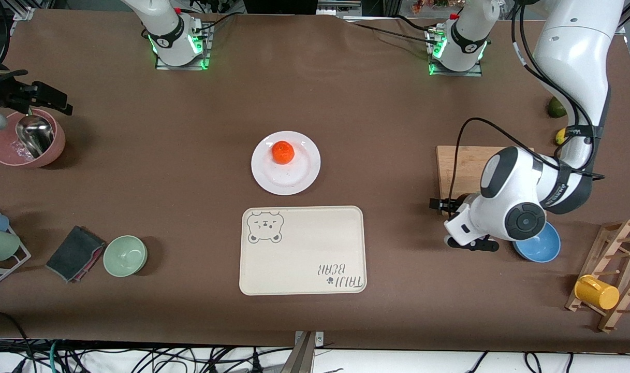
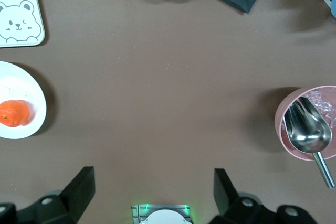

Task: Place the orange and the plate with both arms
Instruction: 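Open the left gripper and draw it back toward the cutting board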

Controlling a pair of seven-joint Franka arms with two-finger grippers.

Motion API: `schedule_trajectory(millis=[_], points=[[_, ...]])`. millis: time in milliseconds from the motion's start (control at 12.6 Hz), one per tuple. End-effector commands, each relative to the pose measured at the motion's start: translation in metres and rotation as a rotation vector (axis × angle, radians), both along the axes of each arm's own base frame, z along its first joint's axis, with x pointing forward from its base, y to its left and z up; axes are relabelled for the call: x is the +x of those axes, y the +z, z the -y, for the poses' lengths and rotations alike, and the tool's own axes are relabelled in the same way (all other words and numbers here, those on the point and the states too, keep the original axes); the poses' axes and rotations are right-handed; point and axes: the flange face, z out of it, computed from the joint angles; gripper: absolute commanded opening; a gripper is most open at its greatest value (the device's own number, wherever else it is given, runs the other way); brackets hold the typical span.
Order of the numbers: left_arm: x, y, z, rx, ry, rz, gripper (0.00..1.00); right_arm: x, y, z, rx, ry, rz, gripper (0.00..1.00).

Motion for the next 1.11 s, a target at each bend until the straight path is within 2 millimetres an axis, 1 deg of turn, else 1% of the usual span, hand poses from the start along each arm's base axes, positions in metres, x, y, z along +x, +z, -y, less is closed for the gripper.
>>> schedule_trajectory(millis=[0,79,238,318,397,556,635,715,794,953,1032], points=[[0.003,0.008,-0.018,0.015,-0.031,0.013,1.0,0.0,0.008,-0.005,-0.011,0.009,0.004,1.0],[0.004,0.009,-0.021,0.013,-0.026,0.014,1.0,0.0,0.008,-0.005,-0.012,0.012,0.008,1.0],[0.005,0.009,-0.03,0.044,-0.027,0.021,1.0,0.0,0.006,0.007,-0.007,-0.005,0.003,1.0],[0.006,0.009,-0.032,0.065,-0.037,0.027,1.0,0.001,0.006,0.017,-0.002,-0.024,0.01,1.0],[0.006,0.009,-0.034,0.07,-0.038,0.028,1.0,0.003,0.004,0.017,-0.014,-0.022,0.01,1.0],[0.007,0.01,-0.037,0.071,-0.033,0.031,1.0,0.018,-0.024,0.009,-0.052,-0.001,-0.036,1.0],[0.009,0.013,-0.046,0.071,-0.02,0.035,1.0,0.021,-0.031,0.008,-0.059,-0.002,-0.05,1.0],[0.01,0.025,-0.06,0.071,-0.002,0.052,1.0,0.024,-0.041,0.007,-0.058,0.006,-0.068,1.0],[0.012,0.031,-0.073,0.063,0.001,0.059,1.0,0.026,-0.049,0.006,-0.056,0.014,-0.09,1.0],[0.013,0.046,-0.097,0.037,-0.052,0.076,1.0,0.023,-0.052,-0.005,-0.041,0.079,-0.12,1.0],[0.013,0.057,-0.11,0.031,-0.077,0.088,1.0,0.022,-0.055,-0.015,-0.032,0.107,-0.136,1.0]])
